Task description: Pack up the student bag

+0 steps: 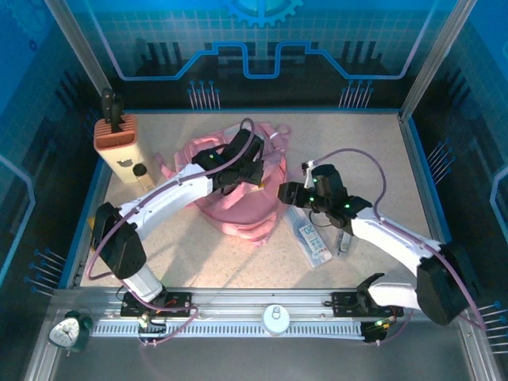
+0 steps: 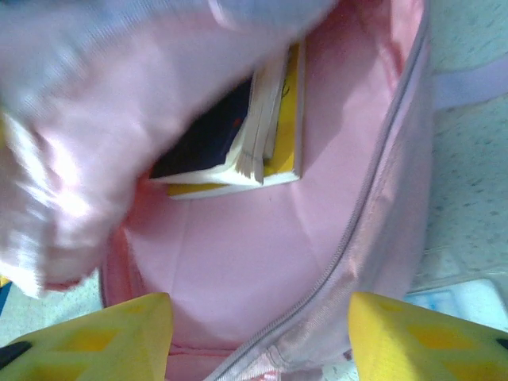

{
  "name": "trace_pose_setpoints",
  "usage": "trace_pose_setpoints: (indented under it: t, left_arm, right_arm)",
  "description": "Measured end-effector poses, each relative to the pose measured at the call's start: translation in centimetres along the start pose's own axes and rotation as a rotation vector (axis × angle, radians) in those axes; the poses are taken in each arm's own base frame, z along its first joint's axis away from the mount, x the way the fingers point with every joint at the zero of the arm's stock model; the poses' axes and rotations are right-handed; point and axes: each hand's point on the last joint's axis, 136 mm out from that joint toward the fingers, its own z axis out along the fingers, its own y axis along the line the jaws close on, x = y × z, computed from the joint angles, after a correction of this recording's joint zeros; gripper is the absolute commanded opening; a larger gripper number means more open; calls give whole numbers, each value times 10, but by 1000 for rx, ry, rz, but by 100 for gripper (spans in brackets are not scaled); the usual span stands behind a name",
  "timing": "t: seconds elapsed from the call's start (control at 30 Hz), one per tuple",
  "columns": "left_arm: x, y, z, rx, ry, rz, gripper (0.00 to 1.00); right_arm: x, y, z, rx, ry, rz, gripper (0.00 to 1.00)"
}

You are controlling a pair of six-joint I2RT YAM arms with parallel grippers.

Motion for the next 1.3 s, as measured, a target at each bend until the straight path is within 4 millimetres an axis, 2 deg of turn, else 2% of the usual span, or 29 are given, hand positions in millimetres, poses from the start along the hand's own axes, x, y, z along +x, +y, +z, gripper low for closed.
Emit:
trace_pose_setpoints:
  t: [0.1, 0.2, 0.3, 0.4, 0.47, 0.63, 0.83, 1.07, 1.2, 1.3]
  left_arm:
    - [20, 0, -4, 47, 19, -61, 43]
    - [34, 10, -21, 64, -4, -115, 52]
    - [40, 36, -38, 58, -51, -208, 55]
    - [49, 78, -41, 3, -71, -323, 58]
    - [59, 110, -35, -55, -59, -404, 59]
    - [83, 172, -19, -165, -18, -567, 57]
    - [91, 229, 3, -233, -17, -710, 56]
    - [102, 272, 47, -228, 12, -845, 55]
    - [100, 276, 72, -201, 39, -864, 48]
    - [90, 276, 82, -166, 29, -875, 38]
  right_arm:
    - [-5, -3, -16, 5, -31, -16, 62]
    - [6, -9, -23, 13, -14, -21, 63]
    - [22, -15, -22, 22, 40, -11, 66]
    - [41, -13, -17, 13, 103, -9, 68]
    - [58, -8, -11, -2, 159, -12, 69]
    - [97, 2, 3, -30, 275, -14, 70]
    - [130, 17, 17, -52, 360, -21, 71]
    - [137, 24, 31, -65, 362, 1, 72]
    - [139, 19, 39, -47, 357, 4, 72]
    - [139, 16, 45, -33, 359, 4, 72]
